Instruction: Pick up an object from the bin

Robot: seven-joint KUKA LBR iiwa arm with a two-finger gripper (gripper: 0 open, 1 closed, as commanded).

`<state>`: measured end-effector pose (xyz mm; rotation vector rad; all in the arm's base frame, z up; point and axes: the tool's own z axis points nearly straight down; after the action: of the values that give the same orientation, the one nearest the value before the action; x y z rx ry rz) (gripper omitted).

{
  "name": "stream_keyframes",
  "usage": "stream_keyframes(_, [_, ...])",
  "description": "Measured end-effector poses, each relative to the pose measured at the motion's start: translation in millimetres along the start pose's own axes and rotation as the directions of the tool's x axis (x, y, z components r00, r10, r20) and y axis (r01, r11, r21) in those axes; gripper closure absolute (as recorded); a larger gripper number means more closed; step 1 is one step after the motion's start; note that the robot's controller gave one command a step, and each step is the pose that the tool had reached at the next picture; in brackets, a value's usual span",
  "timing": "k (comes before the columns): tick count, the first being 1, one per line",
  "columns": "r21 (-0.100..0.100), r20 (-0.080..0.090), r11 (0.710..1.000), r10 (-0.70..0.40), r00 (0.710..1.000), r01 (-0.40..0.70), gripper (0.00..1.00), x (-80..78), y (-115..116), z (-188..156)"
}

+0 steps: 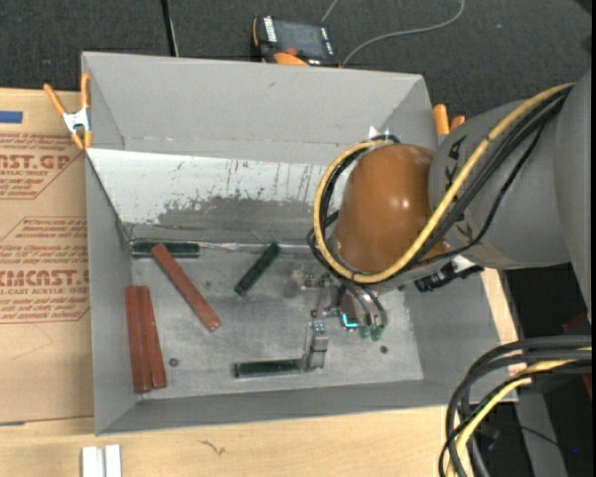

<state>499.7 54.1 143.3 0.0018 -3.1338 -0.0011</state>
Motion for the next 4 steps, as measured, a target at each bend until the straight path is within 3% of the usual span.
stream_keyframes(1, [-0.002, 0.010, 0.980, 0.201, 0.979, -0.201, 0.00, 17.7, 1.2, 74.3])
stream_keyframes(2, [-0.002, 0.006, 0.980, 0.200, 0.980, -0.200, 1.00, 18.6, 1.2, 74.1])
stream_keyframes(3, [-0.005, 0.017, 0.977, 0.212, 0.977, -0.211, 1.00, -3.8, 21.2, -94.8])
stream_keyframes(4, [-0.002, 0.009, 0.977, 0.212, 0.977, -0.212, 0.00, -2.1, 20.5, -90.6])
